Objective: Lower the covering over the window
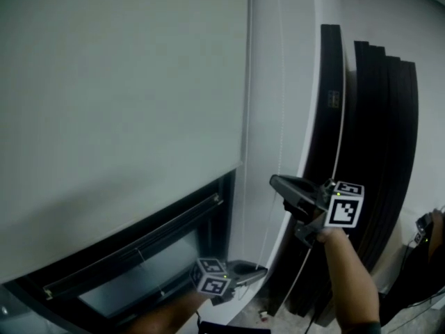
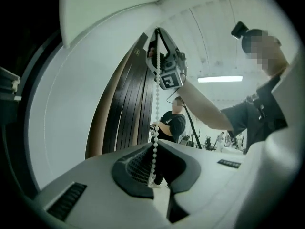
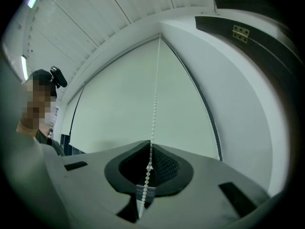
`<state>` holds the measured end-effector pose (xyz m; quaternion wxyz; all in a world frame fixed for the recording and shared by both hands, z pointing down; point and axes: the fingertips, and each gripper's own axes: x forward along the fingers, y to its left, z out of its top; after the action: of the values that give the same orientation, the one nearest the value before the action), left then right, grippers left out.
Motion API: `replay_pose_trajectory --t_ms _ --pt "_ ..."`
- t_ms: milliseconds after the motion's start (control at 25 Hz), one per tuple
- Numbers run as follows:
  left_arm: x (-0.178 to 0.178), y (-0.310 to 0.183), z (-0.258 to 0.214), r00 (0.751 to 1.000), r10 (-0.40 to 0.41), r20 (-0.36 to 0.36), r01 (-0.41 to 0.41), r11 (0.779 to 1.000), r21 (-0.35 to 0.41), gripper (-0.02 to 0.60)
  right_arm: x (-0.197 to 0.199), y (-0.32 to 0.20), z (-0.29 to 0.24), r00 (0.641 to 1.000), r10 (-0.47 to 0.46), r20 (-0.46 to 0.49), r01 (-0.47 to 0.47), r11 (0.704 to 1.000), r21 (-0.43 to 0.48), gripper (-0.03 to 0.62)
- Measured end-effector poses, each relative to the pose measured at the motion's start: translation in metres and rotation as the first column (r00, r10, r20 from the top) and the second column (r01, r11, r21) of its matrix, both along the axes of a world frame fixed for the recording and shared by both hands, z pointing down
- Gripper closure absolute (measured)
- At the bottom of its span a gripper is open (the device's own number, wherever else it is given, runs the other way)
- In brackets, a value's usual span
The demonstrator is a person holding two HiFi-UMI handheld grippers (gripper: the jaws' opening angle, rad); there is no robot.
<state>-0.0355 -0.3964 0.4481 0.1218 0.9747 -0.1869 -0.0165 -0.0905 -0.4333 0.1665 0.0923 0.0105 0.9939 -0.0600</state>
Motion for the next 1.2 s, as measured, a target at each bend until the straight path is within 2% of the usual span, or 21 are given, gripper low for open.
replay_pose_trajectory --t_ms 80,200,280,320,400,480,600,680,840,920,1080,1200 --pt "-0.002 -0.001 0.0 1.0 0.002 0.002 -0.002 1.0 -0.001 0.583 0.001 0.001 -0.001 1.0 -0.006 0.007 0.006 1.0 -0.002 0.599" --pt "-0.006 -0.005 -0.015 0.999 0.003 -0.047 -0.002 1.0 0.011 0.583 0.003 0.003 -0.002 1.0 0.012 0.002 -0.012 0.999 0.033 0.599" --pt "-0.014 -0.007 -0.032 0.997 -0.027 -0.072 0.03 0.999 0.043 0.583 0.003 0.003 -0.002 0.999 0.032 -0.012 -0.031 0.998 0.064 0.599" --pt "-0.019 -0.007 -0.041 0.996 -0.04 -0.077 0.044 0.997 0.06 0.568 0.003 0.004 -0.002 0.999 0.036 -0.018 -0.035 0.997 0.074 0.599" --pt "-0.026 -0.004 -0.055 0.996 -0.05 -0.07 0.056 0.995 0.088 0.483 0.005 0.006 0.0 0.999 0.043 -0.024 -0.04 0.995 0.091 0.599" --pt "-0.032 -0.001 -0.075 0.995 -0.046 -0.09 0.055 0.993 0.101 0.48 0.008 0.006 0.001 0.999 0.039 -0.022 -0.037 0.995 0.089 0.599" --pt "-0.035 -0.003 -0.119 0.985 -0.016 -0.171 0.035 0.994 0.108 0.48 0.008 0.007 0.0 1.0 0.011 -0.017 -0.01 0.998 0.062 0.6" --pt "-0.031 -0.009 -0.148 0.983 0.0 -0.184 0.021 0.994 0.109 0.479 0.007 0.007 0.001 1.0 0.002 -0.019 -0.001 0.998 0.057 0.599" --pt "-0.025 -0.016 -0.191 0.971 0.051 -0.234 -0.025 0.993 0.117 0.488 0.003 0.008 0.0 1.0 -0.01 -0.019 0.011 0.999 0.054 0.599" --pt "-0.024 -0.017 -0.197 0.974 0.063 -0.216 -0.035 0.99 0.134 0.586 0.002 0.007 0.001 1.0 -0.011 -0.012 0.012 0.999 0.046 0.599" --pt "-0.018 -0.015 -0.188 0.981 0.092 -0.169 -0.067 0.987 0.148 0.588 0.003 0.007 0.0 1.0 -0.015 -0.005 0.015 0.999 0.033 0.6" --pt "-0.021 -0.019 -0.189 0.976 0.062 -0.209 -0.028 0.986 0.165 0.588 0.003 0.007 0.0 1.0 -0.016 -0.004 0.016 1.0 0.025 0.6"
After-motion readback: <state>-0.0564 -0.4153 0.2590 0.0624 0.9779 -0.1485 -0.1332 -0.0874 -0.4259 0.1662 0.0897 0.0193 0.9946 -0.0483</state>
